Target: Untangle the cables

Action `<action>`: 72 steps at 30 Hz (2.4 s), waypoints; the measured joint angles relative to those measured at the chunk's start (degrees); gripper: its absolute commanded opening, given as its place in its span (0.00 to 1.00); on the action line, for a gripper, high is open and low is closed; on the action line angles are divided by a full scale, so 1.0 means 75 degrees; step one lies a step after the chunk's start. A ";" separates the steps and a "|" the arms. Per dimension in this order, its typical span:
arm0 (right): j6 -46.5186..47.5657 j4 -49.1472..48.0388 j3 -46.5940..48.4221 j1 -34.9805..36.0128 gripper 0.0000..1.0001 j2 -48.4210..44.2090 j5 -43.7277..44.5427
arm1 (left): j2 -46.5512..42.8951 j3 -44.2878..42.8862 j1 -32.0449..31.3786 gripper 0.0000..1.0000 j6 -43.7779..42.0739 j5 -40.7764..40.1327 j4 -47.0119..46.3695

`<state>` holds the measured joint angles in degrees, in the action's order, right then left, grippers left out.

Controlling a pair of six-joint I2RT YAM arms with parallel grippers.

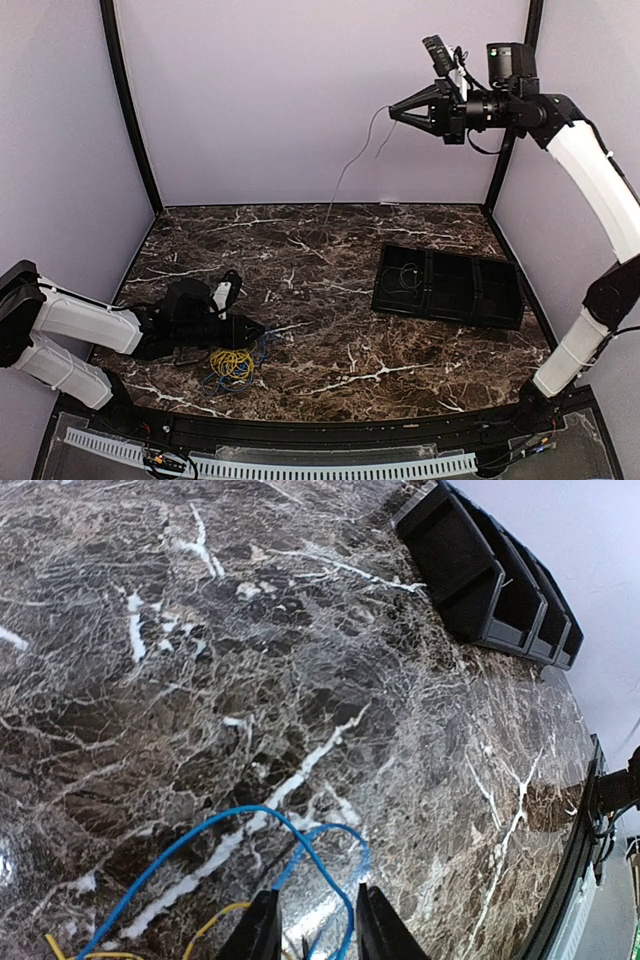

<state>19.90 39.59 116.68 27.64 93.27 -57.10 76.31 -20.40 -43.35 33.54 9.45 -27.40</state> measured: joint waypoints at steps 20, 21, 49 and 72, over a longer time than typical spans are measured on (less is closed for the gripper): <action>-0.0536 -0.0662 -0.0184 -0.1495 0.00 -0.0720 0.0192 | 0.0195 -0.0289 0.0000 0.50 -0.0032 -0.0166 0.0676; -0.0533 -0.0702 -0.0274 -0.1495 0.00 -0.0723 0.0254 | 0.0149 -0.0289 0.0000 0.51 -0.0035 -0.0152 0.0723; -0.0437 -0.1236 -0.2095 -0.2037 0.00 -0.0635 0.1192 | -0.2107 -0.1023 0.0000 0.64 -0.0172 -0.0822 0.1816; -0.0055 -0.1384 -0.3171 -0.2177 0.00 -0.0638 0.1451 | -0.2200 -0.1023 0.0000 0.64 -0.0321 -0.1416 0.1915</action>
<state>19.49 29.21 92.90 11.31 88.49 -46.22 59.81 -28.08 -43.35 31.14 -1.17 -13.04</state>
